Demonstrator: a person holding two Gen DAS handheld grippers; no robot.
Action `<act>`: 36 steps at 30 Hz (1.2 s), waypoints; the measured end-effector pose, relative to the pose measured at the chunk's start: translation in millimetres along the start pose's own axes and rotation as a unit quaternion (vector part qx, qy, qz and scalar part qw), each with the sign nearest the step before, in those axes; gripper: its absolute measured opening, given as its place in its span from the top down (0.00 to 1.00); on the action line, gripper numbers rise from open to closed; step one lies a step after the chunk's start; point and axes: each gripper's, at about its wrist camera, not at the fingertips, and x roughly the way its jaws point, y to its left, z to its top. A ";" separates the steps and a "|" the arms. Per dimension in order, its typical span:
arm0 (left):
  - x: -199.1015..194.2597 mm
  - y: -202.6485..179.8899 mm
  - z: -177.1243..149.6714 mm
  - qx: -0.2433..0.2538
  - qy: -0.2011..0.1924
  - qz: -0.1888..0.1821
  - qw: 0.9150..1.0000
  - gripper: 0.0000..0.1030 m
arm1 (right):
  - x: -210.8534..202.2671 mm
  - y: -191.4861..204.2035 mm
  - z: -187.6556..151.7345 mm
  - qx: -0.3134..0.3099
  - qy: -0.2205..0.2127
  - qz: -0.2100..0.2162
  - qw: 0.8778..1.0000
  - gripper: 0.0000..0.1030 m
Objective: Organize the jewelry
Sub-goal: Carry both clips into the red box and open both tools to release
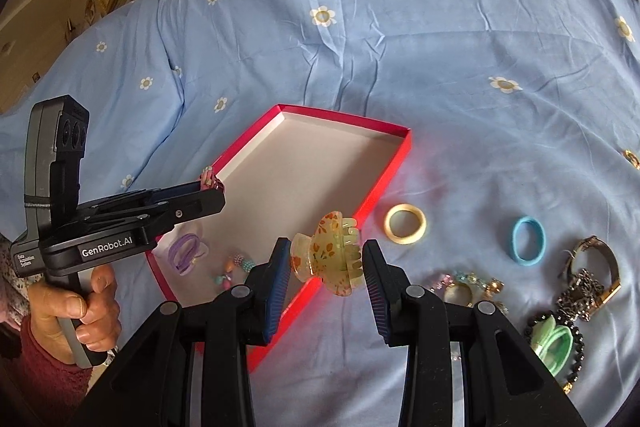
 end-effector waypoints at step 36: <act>79.0 20.0 17.1 0.068 0.095 0.071 0.991 0.65 | 108.7 6.2 43.3 -0.068 0.090 -0.010 0.994 0.67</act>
